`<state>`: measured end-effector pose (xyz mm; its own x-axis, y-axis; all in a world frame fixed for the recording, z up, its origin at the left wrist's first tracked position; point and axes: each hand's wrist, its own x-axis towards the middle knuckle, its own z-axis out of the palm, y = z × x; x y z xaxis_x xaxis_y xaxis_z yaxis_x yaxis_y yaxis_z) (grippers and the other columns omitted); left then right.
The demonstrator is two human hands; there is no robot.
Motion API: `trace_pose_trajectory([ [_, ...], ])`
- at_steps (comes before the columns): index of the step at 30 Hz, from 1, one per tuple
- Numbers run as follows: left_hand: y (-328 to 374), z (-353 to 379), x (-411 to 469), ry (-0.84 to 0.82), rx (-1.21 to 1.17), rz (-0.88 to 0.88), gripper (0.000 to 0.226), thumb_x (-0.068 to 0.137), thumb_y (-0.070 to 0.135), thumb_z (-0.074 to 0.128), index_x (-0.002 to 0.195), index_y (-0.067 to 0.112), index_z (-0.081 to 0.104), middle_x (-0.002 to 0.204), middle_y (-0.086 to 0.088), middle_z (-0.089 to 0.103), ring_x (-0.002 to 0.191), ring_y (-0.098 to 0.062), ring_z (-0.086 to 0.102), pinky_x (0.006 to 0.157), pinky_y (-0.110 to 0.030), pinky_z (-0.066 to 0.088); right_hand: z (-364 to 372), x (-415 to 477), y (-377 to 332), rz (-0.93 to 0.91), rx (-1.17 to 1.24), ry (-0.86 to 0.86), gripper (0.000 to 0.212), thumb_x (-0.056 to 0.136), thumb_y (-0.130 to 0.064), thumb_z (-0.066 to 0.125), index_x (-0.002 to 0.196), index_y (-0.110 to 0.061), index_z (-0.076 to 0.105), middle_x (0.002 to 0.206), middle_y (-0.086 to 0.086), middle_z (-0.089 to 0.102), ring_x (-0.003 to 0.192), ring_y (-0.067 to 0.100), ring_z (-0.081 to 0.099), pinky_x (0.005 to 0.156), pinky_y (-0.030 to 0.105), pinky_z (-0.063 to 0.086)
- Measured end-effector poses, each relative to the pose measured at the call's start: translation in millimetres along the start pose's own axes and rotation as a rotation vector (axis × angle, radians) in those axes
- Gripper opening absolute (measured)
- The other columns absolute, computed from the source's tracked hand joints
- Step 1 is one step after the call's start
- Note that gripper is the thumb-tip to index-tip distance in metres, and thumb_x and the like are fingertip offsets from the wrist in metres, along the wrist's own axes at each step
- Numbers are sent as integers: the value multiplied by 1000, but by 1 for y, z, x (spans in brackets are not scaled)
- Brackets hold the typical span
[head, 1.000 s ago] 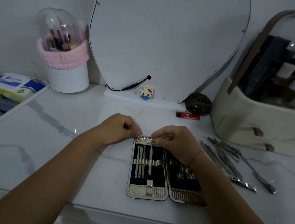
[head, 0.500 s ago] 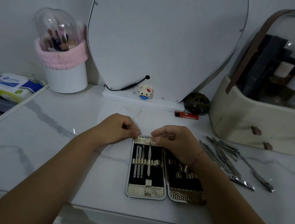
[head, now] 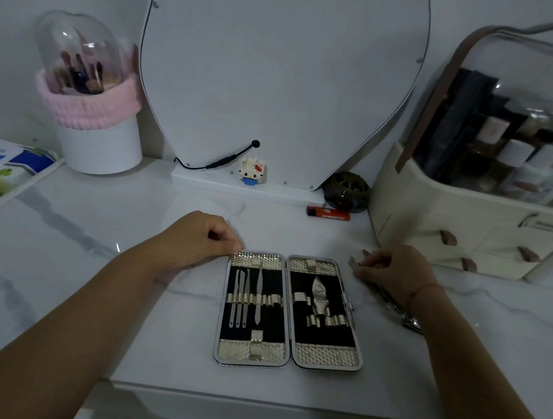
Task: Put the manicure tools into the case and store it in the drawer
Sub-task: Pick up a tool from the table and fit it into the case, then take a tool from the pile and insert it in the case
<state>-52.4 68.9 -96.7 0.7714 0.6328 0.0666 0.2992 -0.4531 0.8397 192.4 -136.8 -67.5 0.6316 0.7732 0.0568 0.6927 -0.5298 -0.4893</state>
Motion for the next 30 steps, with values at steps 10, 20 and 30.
trace_pose_trajectory([
  [10, 1, 2, -1, 24, -61, -22, 5, 77, 15, 76, 72, 17, 77, 80, 1, 73, 81, -16, 66, 86, -36, 50, 1, 11, 0, 34, 7, -52, 16, 72, -26, 75, 75, -11, 74, 57, -8, 57, 57, 5, 51, 51, 16, 35],
  [20, 1, 2, -2, 10, -101, -19, 10, 77, 15, 76, 70, 21, 77, 76, 6, 72, 75, -7, 65, 78, -25, 48, 2, 10, 0, 46, 2, -14, 16, 74, -22, 72, 74, -6, 74, 55, -4, 57, 55, 7, 51, 51, 17, 38],
  [30, 2, 2, -1, 3, -90, -22, 5, 77, 16, 76, 73, 20, 76, 73, 12, 71, 72, -1, 63, 76, -20, 45, 4, 11, -1, 47, -33, -37, 19, 81, -21, 64, 67, -9, 70, 53, -2, 54, 52, 9, 48, 48, 19, 34],
])
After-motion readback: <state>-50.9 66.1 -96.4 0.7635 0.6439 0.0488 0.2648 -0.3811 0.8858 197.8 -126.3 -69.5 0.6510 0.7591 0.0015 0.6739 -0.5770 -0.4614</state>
